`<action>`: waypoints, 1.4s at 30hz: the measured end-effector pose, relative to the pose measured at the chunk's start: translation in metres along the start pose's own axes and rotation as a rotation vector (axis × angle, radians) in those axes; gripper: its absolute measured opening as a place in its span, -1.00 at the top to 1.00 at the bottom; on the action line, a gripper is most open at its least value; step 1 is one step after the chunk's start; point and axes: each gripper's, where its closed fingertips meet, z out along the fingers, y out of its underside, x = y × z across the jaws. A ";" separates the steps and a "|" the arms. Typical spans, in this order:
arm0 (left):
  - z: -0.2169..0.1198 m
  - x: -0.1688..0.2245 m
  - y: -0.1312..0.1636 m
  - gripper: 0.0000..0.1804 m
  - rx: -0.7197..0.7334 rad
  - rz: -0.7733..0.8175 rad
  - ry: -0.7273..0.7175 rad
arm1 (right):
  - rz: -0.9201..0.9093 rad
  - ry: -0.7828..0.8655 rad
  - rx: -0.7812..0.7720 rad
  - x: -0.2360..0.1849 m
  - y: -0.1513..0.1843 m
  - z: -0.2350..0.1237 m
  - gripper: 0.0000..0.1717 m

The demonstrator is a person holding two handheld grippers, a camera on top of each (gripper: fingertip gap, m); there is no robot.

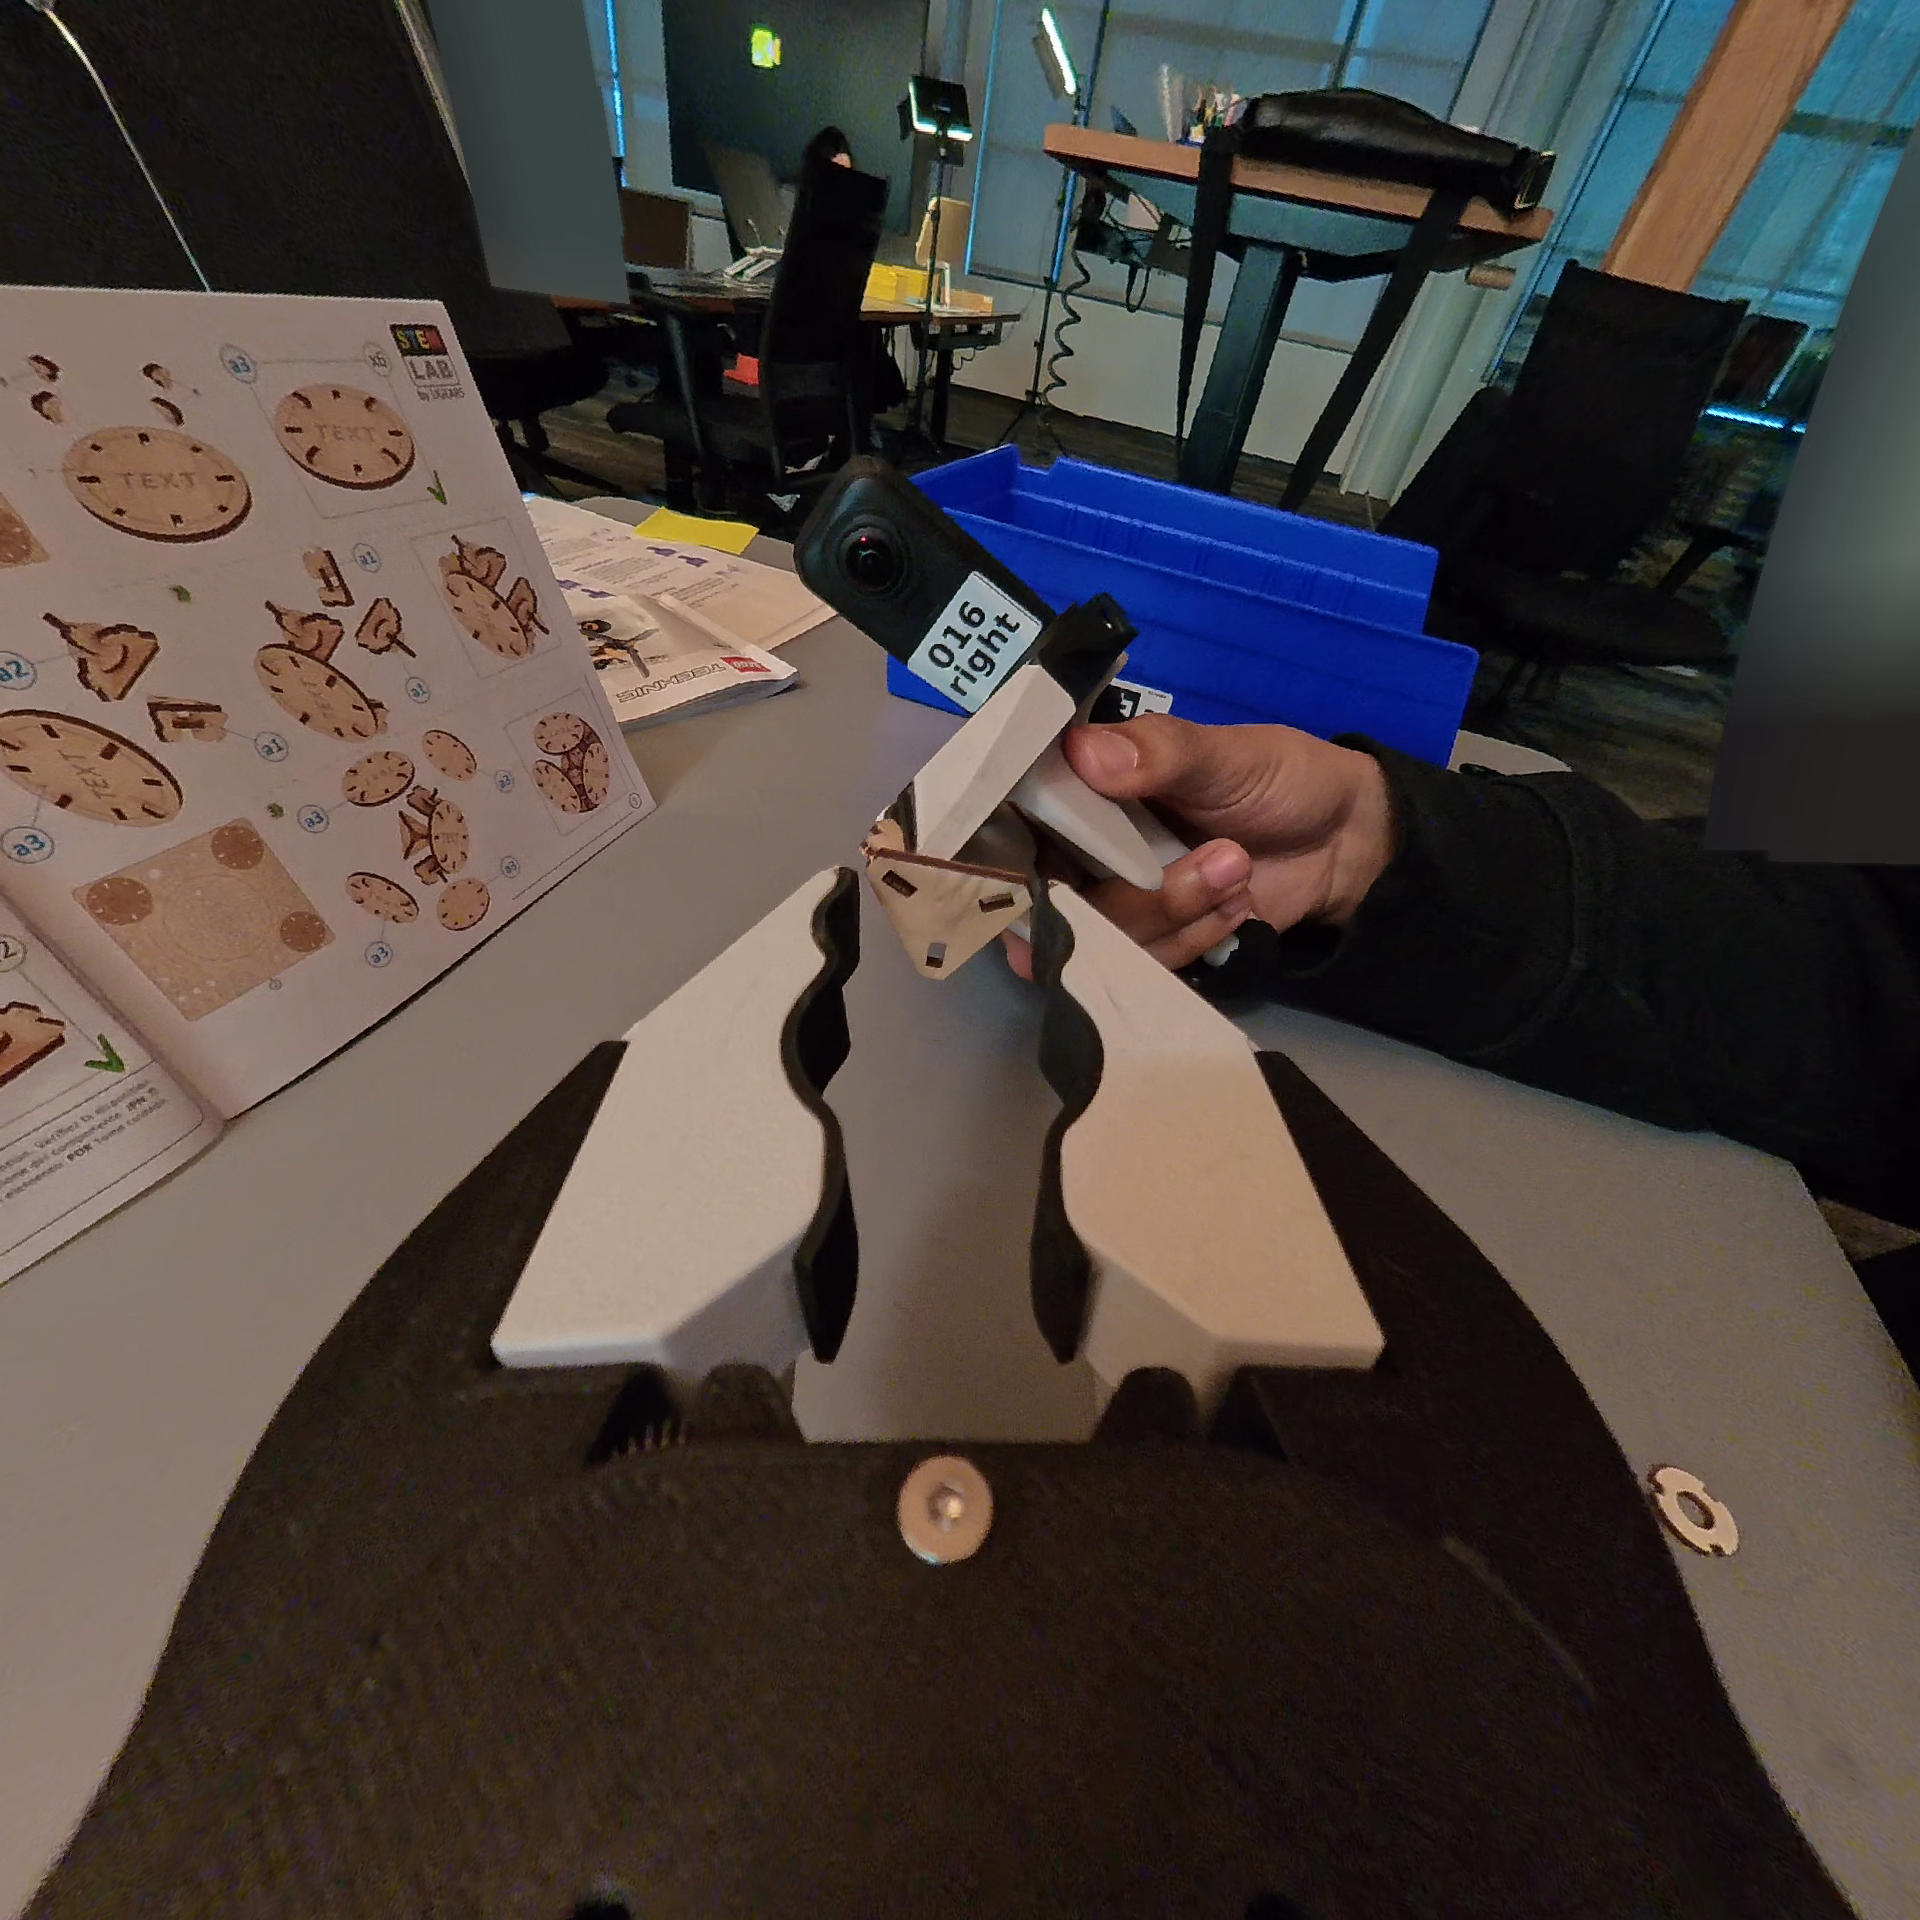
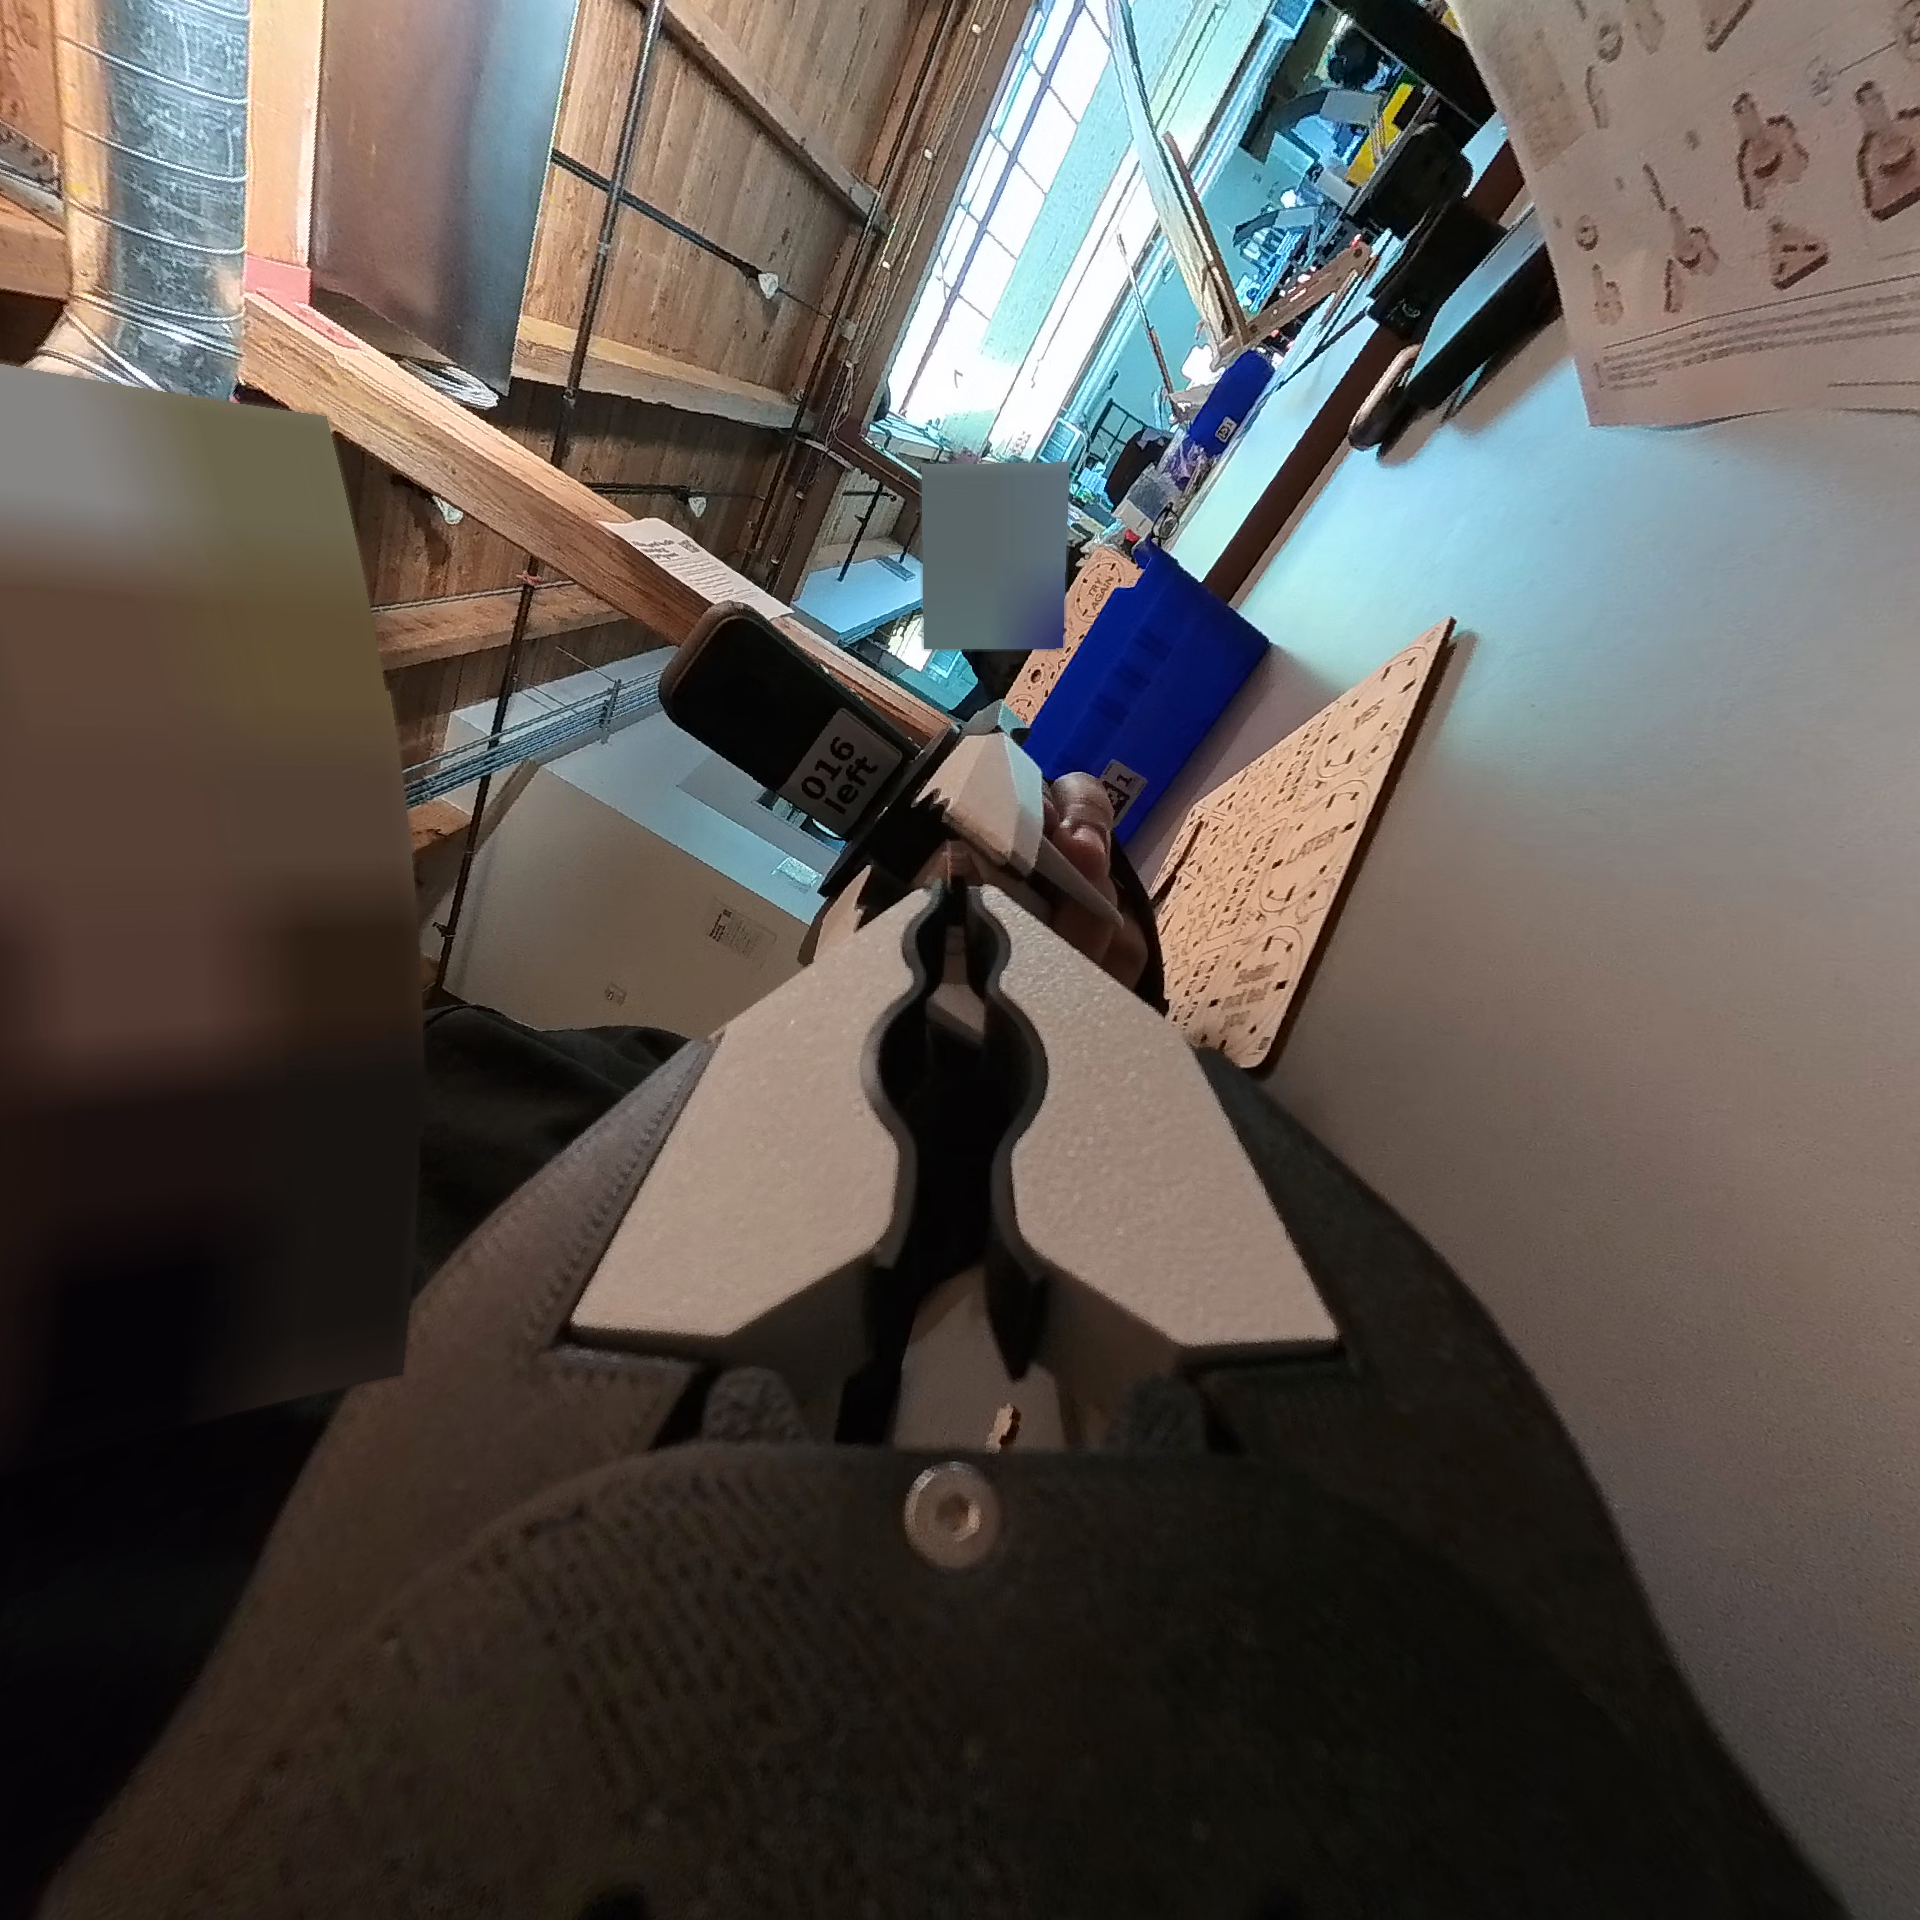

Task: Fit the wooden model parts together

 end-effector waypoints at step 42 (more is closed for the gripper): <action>0.000 -0.004 0.004 0.71 -0.025 -0.007 -0.015 | -0.095 0.099 0.003 0.005 -0.003 0.000 1.00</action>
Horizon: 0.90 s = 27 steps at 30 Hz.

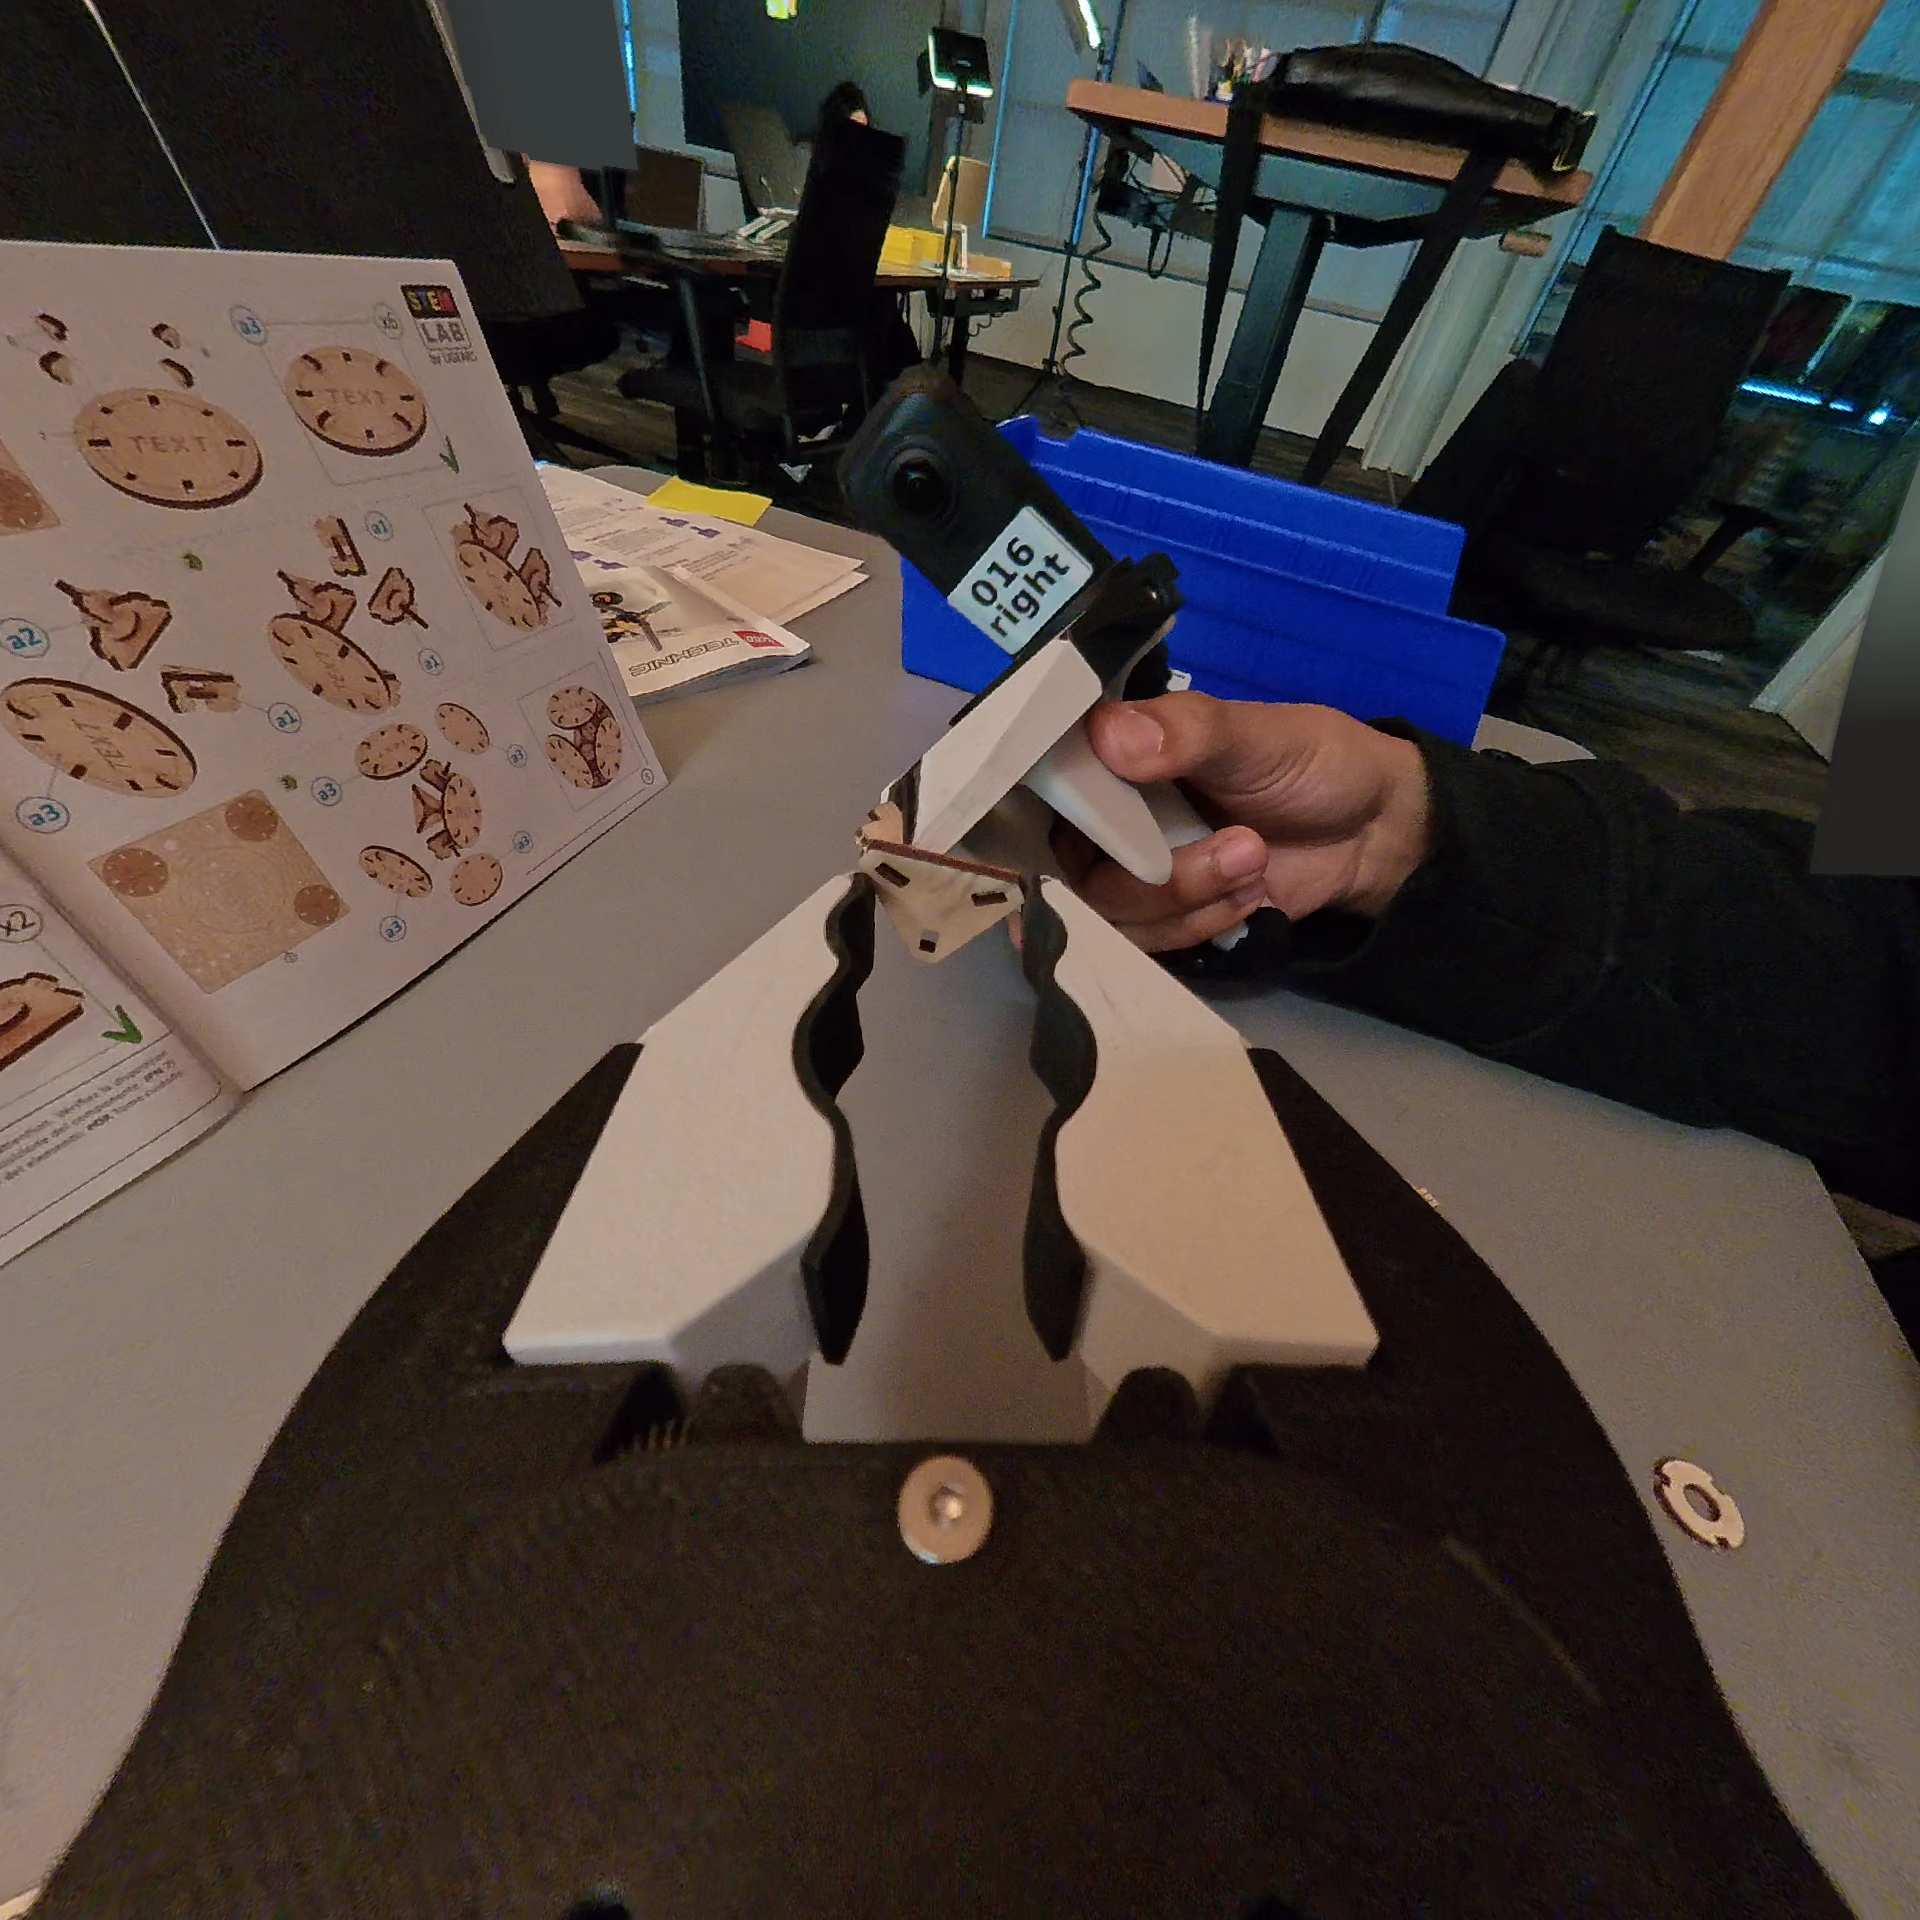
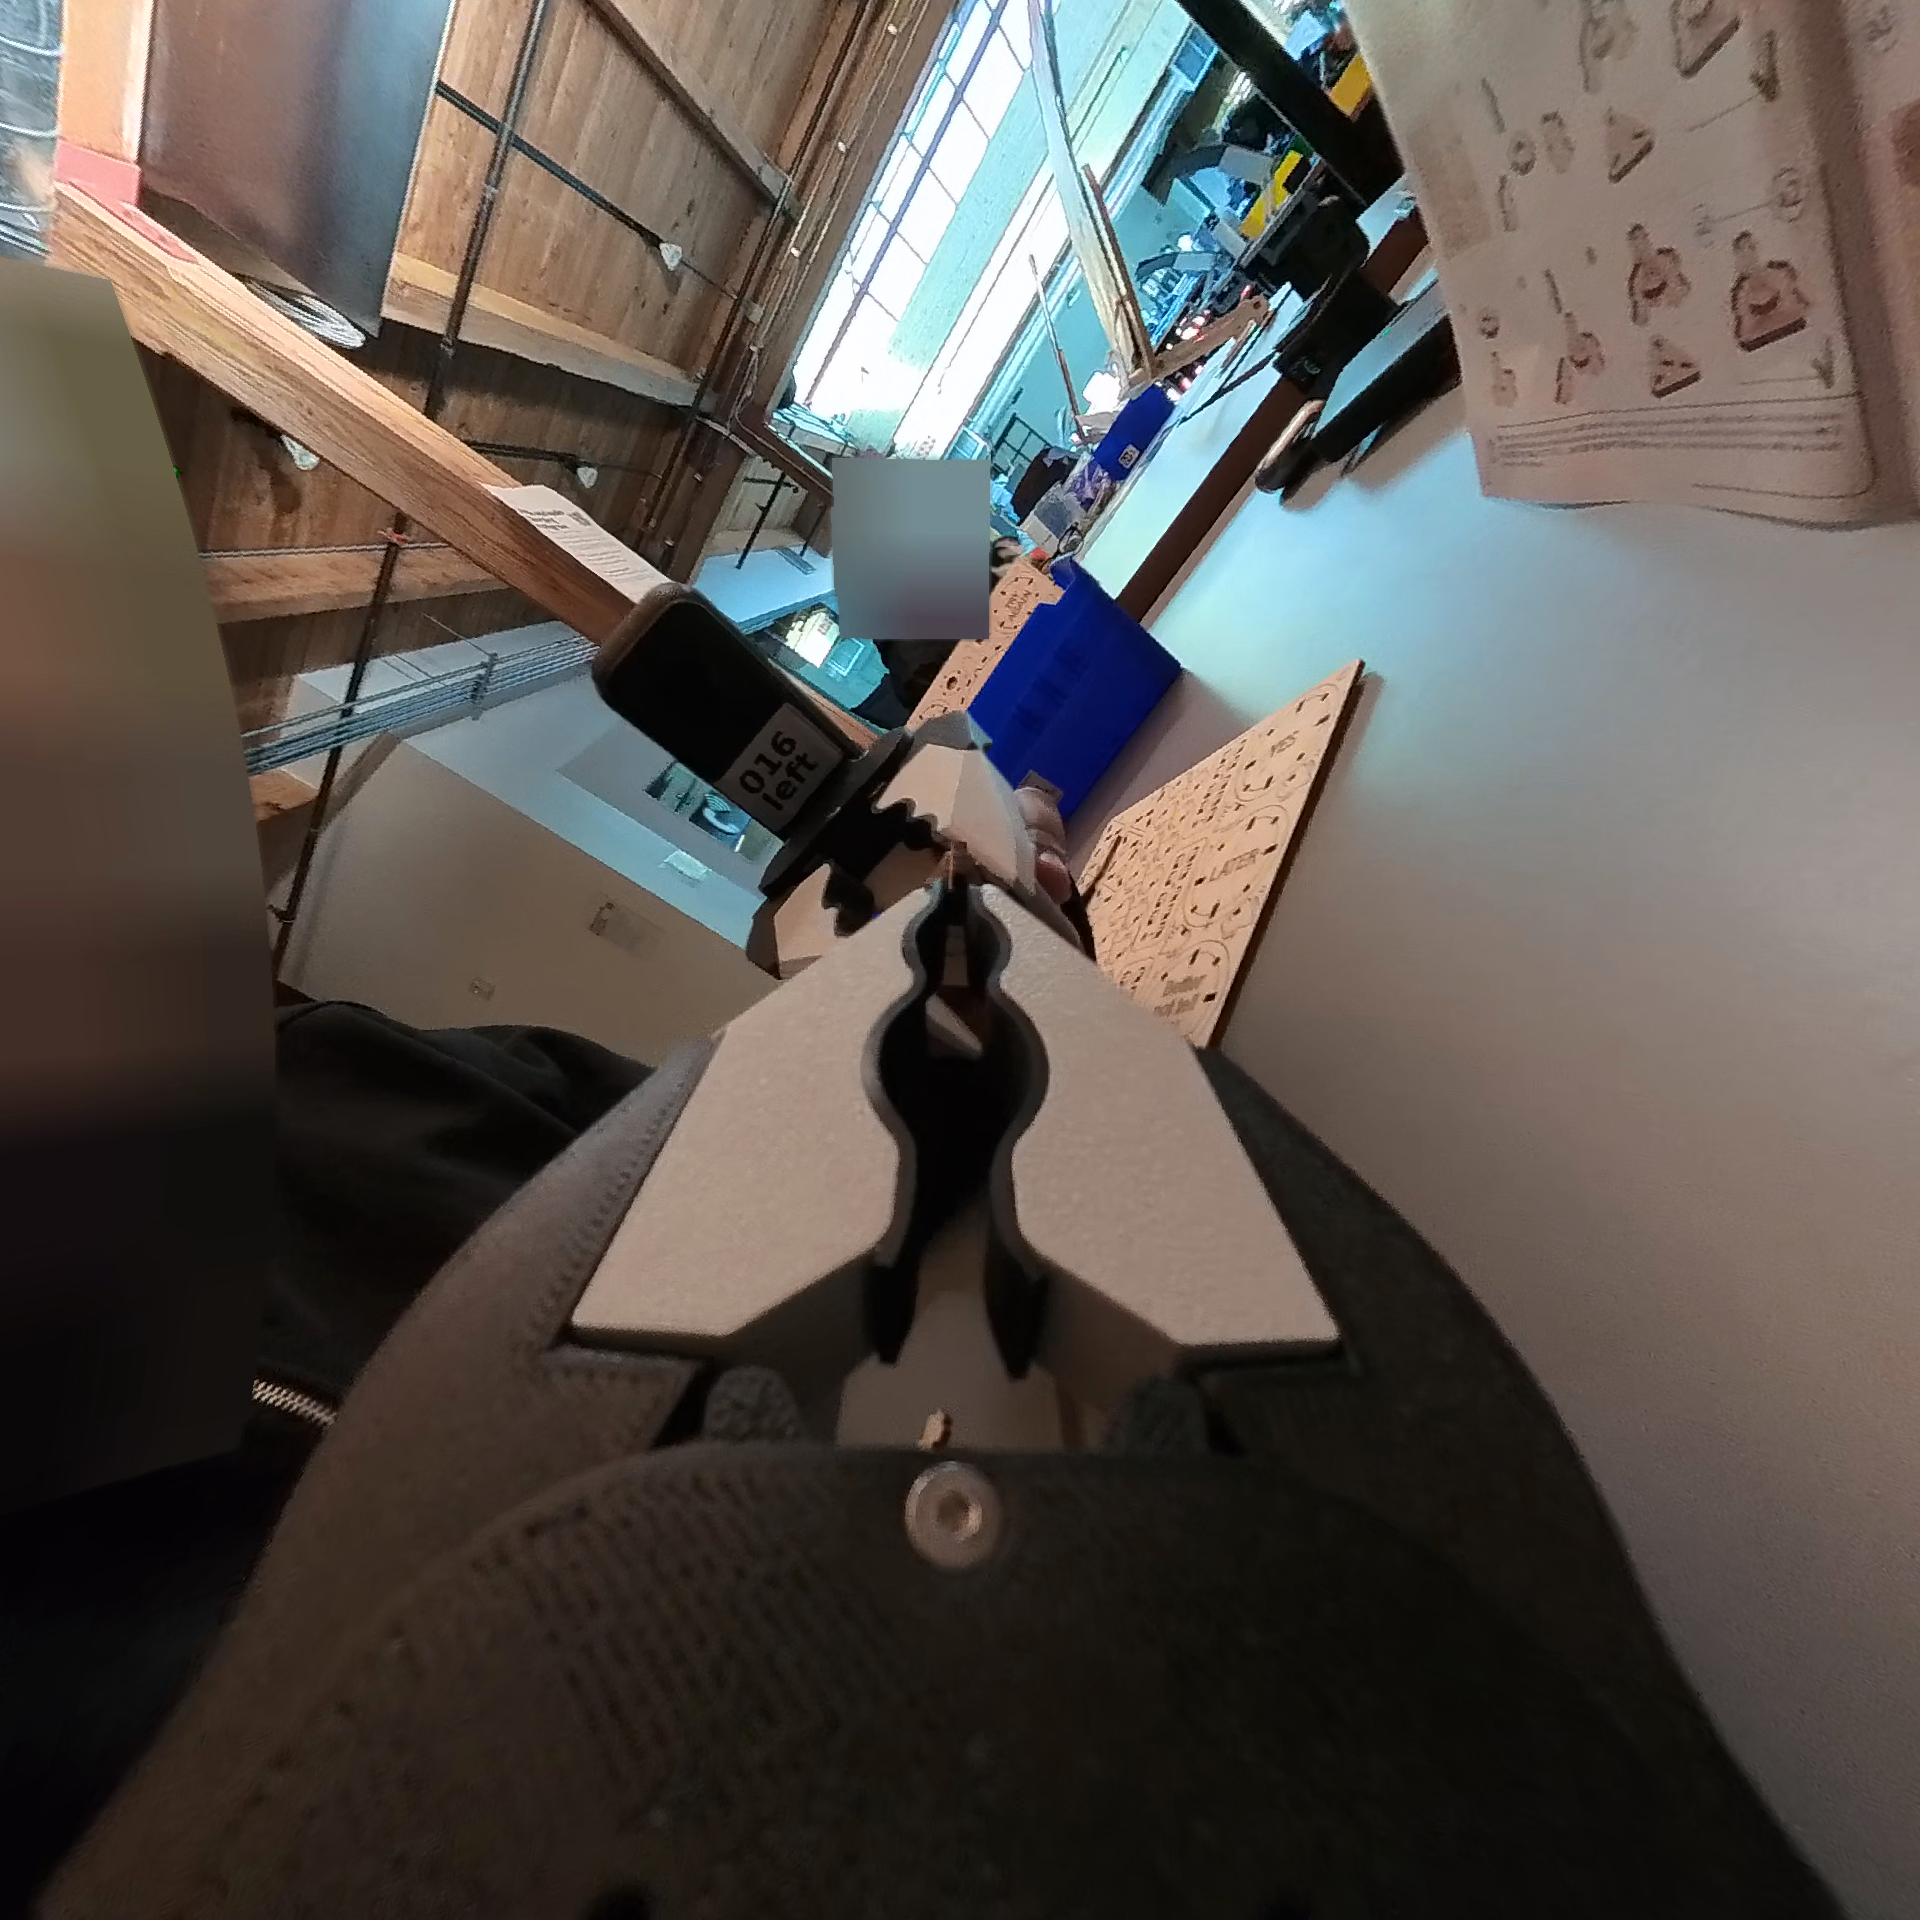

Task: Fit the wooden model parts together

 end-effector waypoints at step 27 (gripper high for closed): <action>-0.002 -0.004 -0.011 1.00 0.143 -0.354 0.120 | -0.425 0.316 0.067 0.010 -0.013 0.002 1.00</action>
